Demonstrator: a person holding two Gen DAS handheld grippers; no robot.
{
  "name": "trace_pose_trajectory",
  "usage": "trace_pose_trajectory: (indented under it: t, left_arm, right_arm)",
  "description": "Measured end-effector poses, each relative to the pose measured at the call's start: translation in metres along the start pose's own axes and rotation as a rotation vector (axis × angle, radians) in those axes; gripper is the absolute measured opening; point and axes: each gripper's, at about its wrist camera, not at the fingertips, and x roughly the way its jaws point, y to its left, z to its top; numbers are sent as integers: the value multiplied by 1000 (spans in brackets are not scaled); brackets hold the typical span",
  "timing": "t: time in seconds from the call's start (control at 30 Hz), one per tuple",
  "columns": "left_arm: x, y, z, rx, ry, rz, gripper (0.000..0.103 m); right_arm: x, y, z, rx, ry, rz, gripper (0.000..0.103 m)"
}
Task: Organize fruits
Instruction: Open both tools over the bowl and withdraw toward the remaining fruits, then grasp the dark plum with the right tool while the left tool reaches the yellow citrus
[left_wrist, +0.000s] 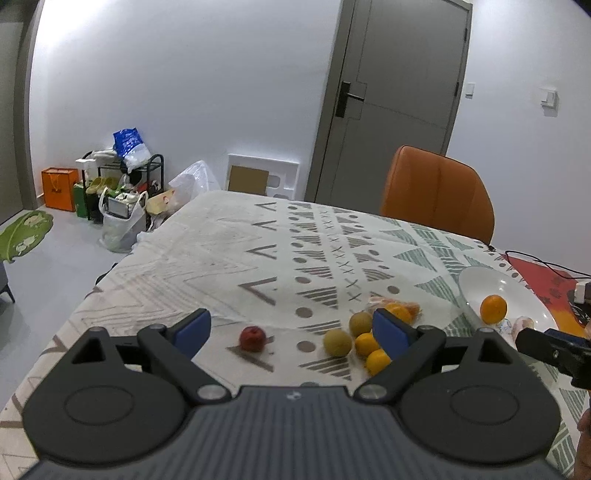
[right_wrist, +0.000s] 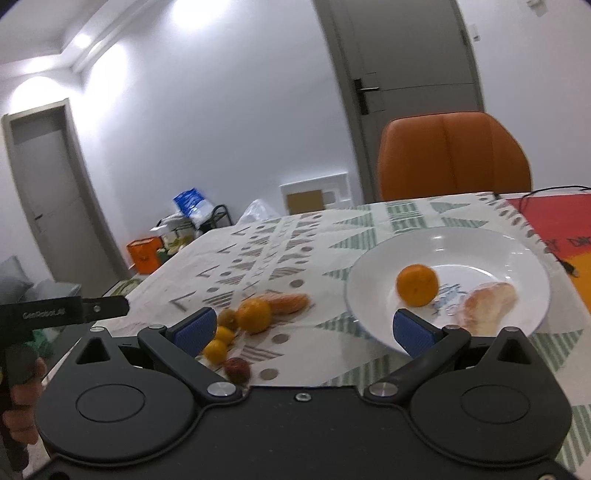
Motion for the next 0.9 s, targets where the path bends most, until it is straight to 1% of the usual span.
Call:
trace_pose_trajectory:
  t: [0.2,0.33,0.4,0.47,0.53,0.57,0.63,0.7,0.77,0.8,0.87,0.9]
  left_arm:
    - [1,6,-5,-7,4,-15,93]
    - [6,9,-6,-12,18,-27,91]
    - [8,10,-7,-15,22,-31,91]
    - [10,11,-8,-17,21,-35,90]
    - [12,11,-8,-17,25,-41,87]
    - [13,11,-8,-16,28,-46,84]
    - [16,11,-9,-13,35,-55,79]
    - [19,12,-10,-16,45,-62,71]
    - [21,12,-11,-19,55,-71,66]
    - [23,12,-11,-20,59,-75,63]
    - [25,12,-12,-19,65,-82,61]
    - [25,12,-12,-19,67,-85,59]
  right_arm:
    - [7,14,-4,-48,23,12,103]
    - [10,18,-6,-50,33,44,102]
    - [14,19,-6,-51,45,52,97]
    - [17,21,-7,-52,56,64,87]
    - [21,22,-8,-48,71,79,83]
    - [23,24,-9,-48,77,87,80]
    - [28,26,-11,-53,90,98,76]
    - [32,28,-13,-53,102,110,72]
    - [36,30,-14,-53,119,122,64]
    - [39,30,-15,-52,128,129,62]
    - [44,32,-16,-51,145,142,55]
    - [46,32,-16,-51,153,147,54]
